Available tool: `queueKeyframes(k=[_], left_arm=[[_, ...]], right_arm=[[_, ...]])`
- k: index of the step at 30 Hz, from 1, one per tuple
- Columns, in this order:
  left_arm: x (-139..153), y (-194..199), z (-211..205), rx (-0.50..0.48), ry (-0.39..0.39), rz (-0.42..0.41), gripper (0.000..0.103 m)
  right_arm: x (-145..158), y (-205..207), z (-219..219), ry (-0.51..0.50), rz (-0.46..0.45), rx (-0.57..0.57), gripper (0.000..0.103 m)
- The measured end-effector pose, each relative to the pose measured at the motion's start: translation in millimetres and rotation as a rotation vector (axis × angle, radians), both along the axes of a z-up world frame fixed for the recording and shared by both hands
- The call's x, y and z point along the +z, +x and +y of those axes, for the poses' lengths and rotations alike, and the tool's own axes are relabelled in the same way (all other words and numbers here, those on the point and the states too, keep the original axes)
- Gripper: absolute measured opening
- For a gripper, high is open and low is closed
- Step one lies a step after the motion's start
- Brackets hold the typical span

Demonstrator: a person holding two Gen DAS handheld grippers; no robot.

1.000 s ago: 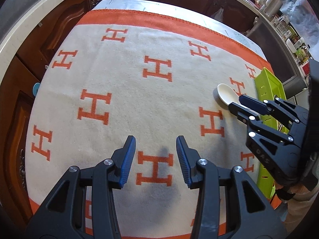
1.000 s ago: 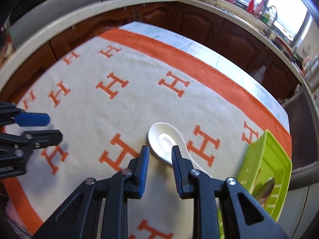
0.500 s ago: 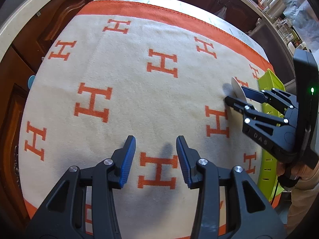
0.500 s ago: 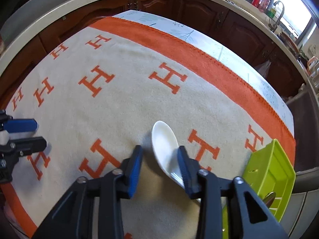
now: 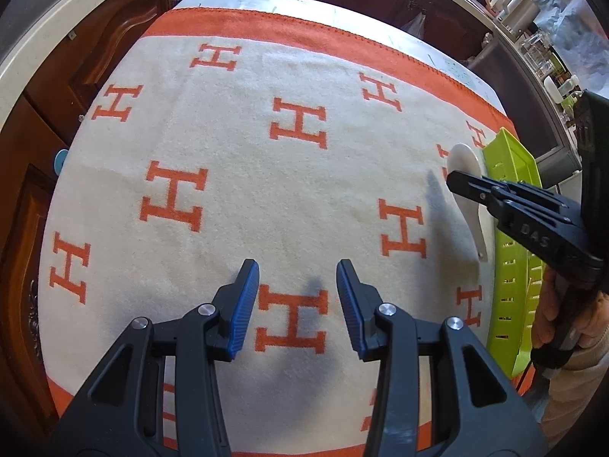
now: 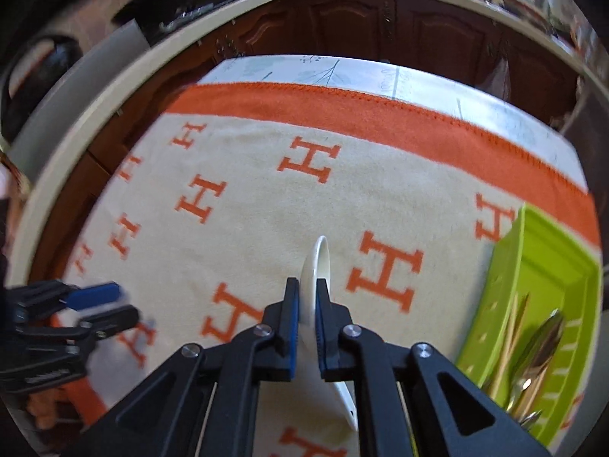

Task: Organize utensils
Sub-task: 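Grasp the white ceramic spoon by its handle with the right tool, then lay the white ceramic spoon in the green tray and open the right tool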

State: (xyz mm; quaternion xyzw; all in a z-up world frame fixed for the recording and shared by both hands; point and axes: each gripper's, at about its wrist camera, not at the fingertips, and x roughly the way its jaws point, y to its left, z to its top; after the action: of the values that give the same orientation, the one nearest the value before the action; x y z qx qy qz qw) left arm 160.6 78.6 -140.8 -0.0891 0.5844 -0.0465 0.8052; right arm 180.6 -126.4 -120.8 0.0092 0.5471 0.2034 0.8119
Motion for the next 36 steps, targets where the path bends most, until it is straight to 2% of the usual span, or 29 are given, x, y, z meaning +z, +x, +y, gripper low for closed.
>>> queueKeyframes(k=[1,5,10,14,19,21,26,36], left_arm=[[2,-2,-2,-0.006,-0.001,-0.003,0.039],[12,-9,-14,-0.037,0.005,-0.023,0.039],[22,-18,-38,-0.093,0.007,-0.034,0.039],[29,-29,-69,-0.160,0.013,-0.036,0.039],[37,-39,-107,-0.236,0.049,-0.043,0.040],[39,-42,-122,-0.261,0.070,-0.049,0.044],[45,-48,-151,-0.302,0.091,-0.057,0.049],[50,-42,-167,-0.275,0.160,-0.102,0.054]], right_arm=[[3,-5,-8,0.072,0.025,-0.028,0.007],[14,-26,-32,0.232,0.057,-0.099,0.007],[31,-66,-60,0.336,0.049,-0.172,0.007],[41,-91,-83,0.376,0.058,-0.231,0.007],[48,-112,-116,0.353,0.070,-0.324,0.007],[48,-117,-129,0.344,0.069,-0.363,0.007],[37,-117,-161,0.285,0.077,-0.484,0.007],[11,-100,-170,0.166,0.071,-0.523,0.009]])
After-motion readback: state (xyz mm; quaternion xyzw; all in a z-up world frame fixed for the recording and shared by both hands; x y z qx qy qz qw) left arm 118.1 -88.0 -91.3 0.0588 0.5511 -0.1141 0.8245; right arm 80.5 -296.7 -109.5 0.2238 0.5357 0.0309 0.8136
